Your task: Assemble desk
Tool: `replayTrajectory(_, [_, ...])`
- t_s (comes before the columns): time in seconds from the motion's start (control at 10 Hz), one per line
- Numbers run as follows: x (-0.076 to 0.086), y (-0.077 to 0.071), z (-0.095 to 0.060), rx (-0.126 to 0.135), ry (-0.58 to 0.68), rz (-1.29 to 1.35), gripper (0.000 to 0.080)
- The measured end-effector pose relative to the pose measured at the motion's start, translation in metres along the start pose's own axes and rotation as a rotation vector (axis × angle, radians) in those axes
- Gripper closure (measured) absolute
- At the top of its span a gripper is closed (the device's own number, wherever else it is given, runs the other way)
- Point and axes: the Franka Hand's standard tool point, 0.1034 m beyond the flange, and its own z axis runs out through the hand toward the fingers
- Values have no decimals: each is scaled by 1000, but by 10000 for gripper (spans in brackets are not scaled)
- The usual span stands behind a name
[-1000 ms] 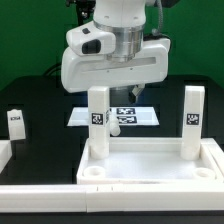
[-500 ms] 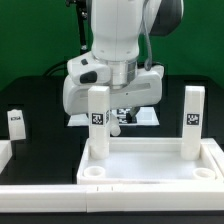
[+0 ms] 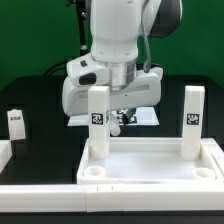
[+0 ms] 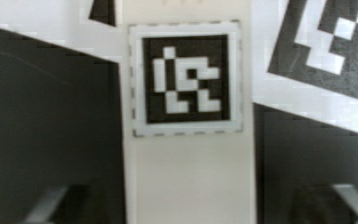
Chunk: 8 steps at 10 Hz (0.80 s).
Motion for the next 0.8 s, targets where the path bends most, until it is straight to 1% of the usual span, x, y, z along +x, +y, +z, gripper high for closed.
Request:
replayTrajectory(0.1, [-1,2,-2,-7,4,-96,515])
replayTrajectory(0.2, [-4,5,-9,-13,22,-225,515])
replayTrajectory(0.3, [-9,11,-13,-10,29,-314,515])
replayTrajectory(0.4, [-13,21,-19,-11,43,-473,515])
replayTrajectory(0.5, [-14,26,-22,-15,46,-575,515])
replayTrajectory(0.8, [-16,27,-20,-19,40,-777,515])
